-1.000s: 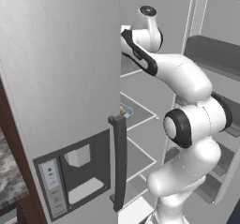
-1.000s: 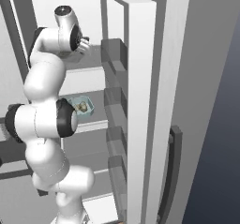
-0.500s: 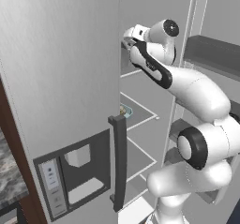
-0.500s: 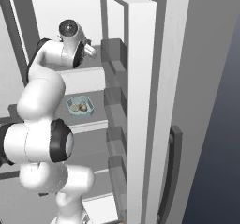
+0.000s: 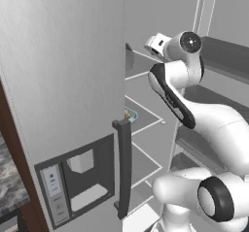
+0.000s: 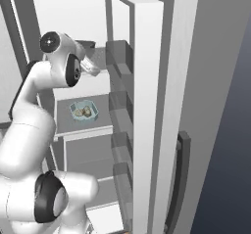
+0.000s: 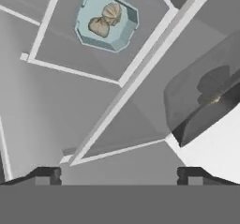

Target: Place two dumplings into each of the tupperware containers and then place the containers in the fridge.

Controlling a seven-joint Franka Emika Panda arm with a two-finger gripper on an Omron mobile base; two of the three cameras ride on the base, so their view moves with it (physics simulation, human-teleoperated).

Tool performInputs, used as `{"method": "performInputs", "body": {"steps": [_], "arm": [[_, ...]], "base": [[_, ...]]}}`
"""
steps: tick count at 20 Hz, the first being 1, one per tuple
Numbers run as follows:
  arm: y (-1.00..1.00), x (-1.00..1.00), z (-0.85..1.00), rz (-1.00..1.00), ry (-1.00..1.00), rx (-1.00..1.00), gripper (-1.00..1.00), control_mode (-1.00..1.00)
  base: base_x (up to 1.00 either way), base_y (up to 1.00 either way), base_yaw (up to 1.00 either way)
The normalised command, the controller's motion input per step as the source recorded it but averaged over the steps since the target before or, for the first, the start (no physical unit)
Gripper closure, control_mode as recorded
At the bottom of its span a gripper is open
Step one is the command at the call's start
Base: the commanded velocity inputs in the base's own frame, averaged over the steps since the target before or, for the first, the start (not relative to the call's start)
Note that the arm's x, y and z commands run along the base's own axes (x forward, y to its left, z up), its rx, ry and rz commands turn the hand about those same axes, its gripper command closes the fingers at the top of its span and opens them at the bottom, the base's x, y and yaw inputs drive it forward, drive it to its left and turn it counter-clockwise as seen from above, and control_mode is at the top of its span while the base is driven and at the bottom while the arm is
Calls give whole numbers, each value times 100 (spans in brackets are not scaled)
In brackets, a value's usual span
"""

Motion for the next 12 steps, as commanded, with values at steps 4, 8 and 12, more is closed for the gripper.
{"method": "performInputs", "body": {"steps": [4, 8, 12], "arm": [[-20, -100, -57, -45, 0, 0, -100, -100], [-80, -100, -81, -18, 0, 0, -100, -100], [-93, -100, -93, -3, 0, 1, -100, -100]], "base": [[0, 0, 0], [0, 0, 0], [0, 0, 0]]}}
